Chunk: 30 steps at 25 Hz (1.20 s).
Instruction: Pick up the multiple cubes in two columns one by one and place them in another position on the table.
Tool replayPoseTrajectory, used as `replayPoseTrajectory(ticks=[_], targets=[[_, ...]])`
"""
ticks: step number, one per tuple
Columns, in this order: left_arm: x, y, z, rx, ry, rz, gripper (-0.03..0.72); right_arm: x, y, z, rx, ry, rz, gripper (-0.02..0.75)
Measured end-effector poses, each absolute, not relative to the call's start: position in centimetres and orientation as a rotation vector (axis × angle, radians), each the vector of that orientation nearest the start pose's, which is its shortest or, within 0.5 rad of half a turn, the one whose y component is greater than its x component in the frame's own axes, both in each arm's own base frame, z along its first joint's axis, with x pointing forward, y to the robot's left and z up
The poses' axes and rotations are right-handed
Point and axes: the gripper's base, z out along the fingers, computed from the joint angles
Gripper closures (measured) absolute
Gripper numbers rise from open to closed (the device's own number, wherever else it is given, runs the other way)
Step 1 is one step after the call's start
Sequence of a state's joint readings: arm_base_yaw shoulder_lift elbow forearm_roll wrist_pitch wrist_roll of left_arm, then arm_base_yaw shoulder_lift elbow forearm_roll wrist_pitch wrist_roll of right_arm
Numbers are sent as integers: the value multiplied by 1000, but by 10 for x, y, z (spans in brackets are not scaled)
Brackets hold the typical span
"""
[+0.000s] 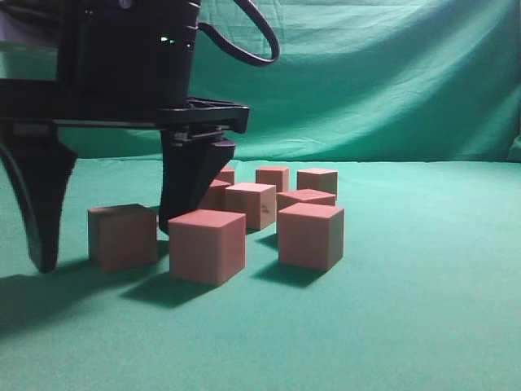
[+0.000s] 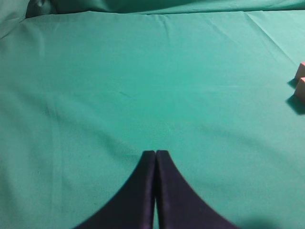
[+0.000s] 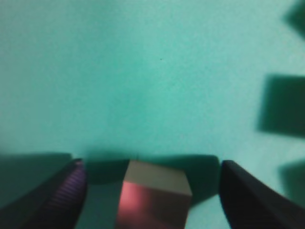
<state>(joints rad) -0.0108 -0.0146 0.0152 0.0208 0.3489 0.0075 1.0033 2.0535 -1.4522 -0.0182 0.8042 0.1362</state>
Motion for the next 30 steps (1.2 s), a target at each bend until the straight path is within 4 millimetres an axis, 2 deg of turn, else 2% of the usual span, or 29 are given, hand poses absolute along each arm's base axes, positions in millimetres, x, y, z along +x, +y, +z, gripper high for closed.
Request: replayPoseTrajectory(ticks=[2,6,7,12,15,19,21,23,27,30], targets=[[53,0,177,30,1833,18,688,225,351,164,-1263,2623,181,106],[53,0,177,30,1833,18,688,225,350,180,-1258,2581,208,111],[53,0,177,30,1833,18,688,224,349,186,-1255,2564,214,84],[53,0,177,30,1833,18,688,225,345,245,-1207,2416,267,84],[53,0,177,30,1833,18,688,222,338,293,-1160,2328,319,267],[53,0,177,30,1833,18,688,210,318,359,-1088,2208,403,587],[53,0,177,30,1833,18,688,200,305,386,-1053,2153,454,686],[53,0,177,30,1833,18,688,188,289,412,-1014,2100,525,738],[53,0,177,30,1833,18,688,170,267,444,-962,2022,630,738],[53,0,177,30,1833,18,688,149,253,466,-1015,1914,664,738]])
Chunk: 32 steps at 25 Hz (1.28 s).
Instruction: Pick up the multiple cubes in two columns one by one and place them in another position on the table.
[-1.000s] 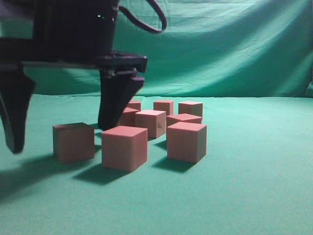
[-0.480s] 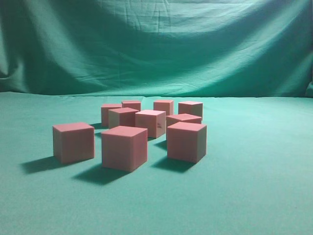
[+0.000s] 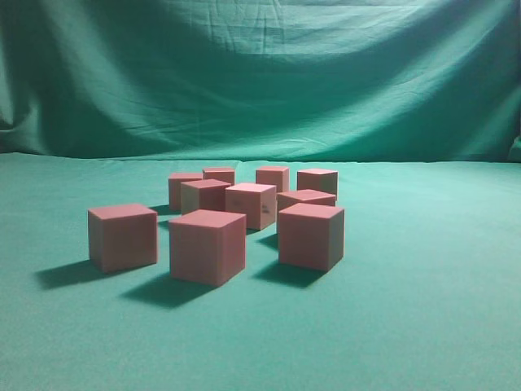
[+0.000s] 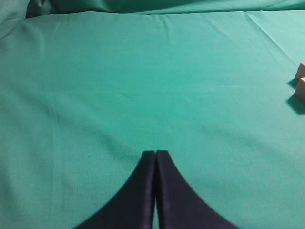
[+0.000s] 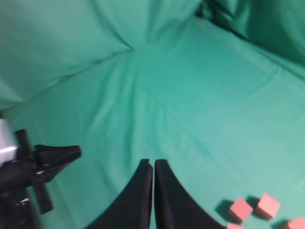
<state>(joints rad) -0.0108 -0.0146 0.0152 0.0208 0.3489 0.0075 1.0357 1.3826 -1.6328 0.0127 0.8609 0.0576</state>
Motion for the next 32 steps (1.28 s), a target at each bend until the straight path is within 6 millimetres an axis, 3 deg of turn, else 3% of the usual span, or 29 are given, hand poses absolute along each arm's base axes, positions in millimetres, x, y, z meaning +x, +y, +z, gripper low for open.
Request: replayPoseTrajectory(ticks=[5,9,14,18,32], targets=[[53,0,177,30,1833,18,688,103,222,502,-1127,1691,736,738],[53,0,177,30,1833,18,688,73,177,522,-1177,1623,766,738],[53,0,177,30,1833,18,688,40,113,535,-1343,1467,678,738],[53,0,177,30,1833,18,688,20,77,536,-1442,1381,655,738],[53,0,177,30,1833,18,688,14,49,535,-1380,1410,589,738]])
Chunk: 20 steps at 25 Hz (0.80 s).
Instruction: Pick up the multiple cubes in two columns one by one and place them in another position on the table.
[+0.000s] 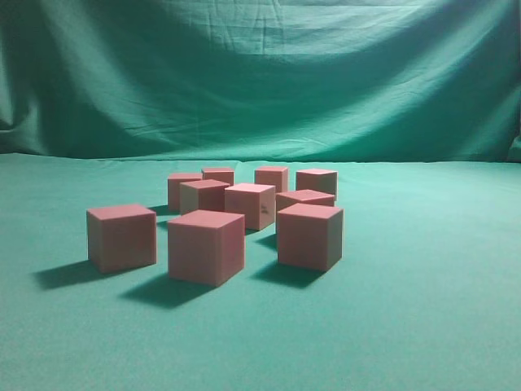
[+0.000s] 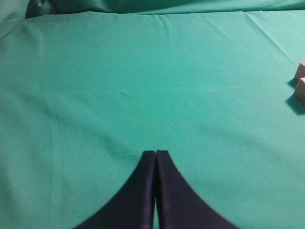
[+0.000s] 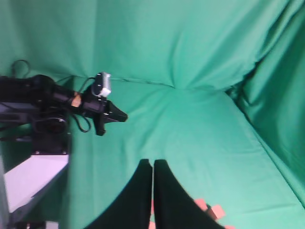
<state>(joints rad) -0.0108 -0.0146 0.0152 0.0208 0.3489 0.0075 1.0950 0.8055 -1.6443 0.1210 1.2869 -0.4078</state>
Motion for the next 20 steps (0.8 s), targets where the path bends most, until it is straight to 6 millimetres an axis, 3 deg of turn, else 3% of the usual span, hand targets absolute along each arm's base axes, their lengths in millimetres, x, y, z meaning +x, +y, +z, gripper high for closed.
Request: replayPoseTrajectory(ticks=[4,8,13,20], targets=[[53,0,177,30,1833,18,688,23,56,526,-1260,1467,554,738],[53,0,177,30,1833,18,688,38,67,502,-1096,1514,561,738],[53,0,177,30,1833,18,688,54,68,449,-867,1600,563,738],[53,0,177,30,1833,18,688,62,45,357,-493,1691,444,738]])
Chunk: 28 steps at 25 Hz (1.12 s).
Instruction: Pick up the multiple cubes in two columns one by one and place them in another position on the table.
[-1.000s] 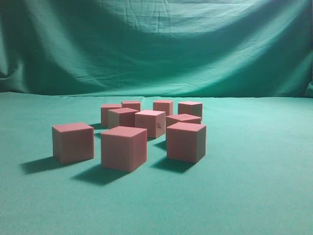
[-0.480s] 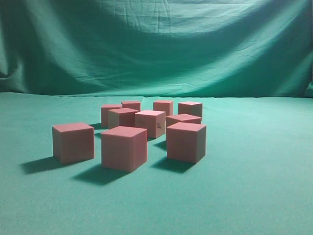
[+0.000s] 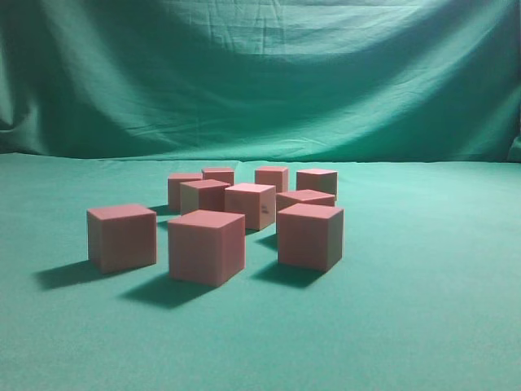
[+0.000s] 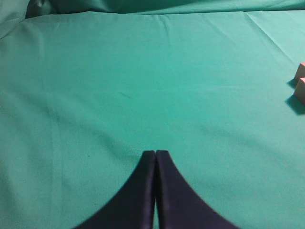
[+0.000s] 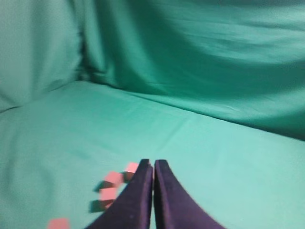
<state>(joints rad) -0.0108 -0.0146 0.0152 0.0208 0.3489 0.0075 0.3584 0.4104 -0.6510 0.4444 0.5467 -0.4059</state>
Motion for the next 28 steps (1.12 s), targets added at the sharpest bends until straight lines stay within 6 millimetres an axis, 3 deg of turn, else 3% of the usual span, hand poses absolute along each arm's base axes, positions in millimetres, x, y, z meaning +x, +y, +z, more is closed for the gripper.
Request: replayPoseTrajectory(ticks=[9,15,18,28], targets=[[53,0,177,30,1833,18,688,53,19,250,-159,1635,243,738],[53,0,177,30,1833,18,688,54,12,199,-42,1665,199,738],[53,0,177,30,1833,18,688,55,12,188,-30,1691,208,738],[53,0,177,30,1833,18,688,55,12,186,-48,1702,191,738]])
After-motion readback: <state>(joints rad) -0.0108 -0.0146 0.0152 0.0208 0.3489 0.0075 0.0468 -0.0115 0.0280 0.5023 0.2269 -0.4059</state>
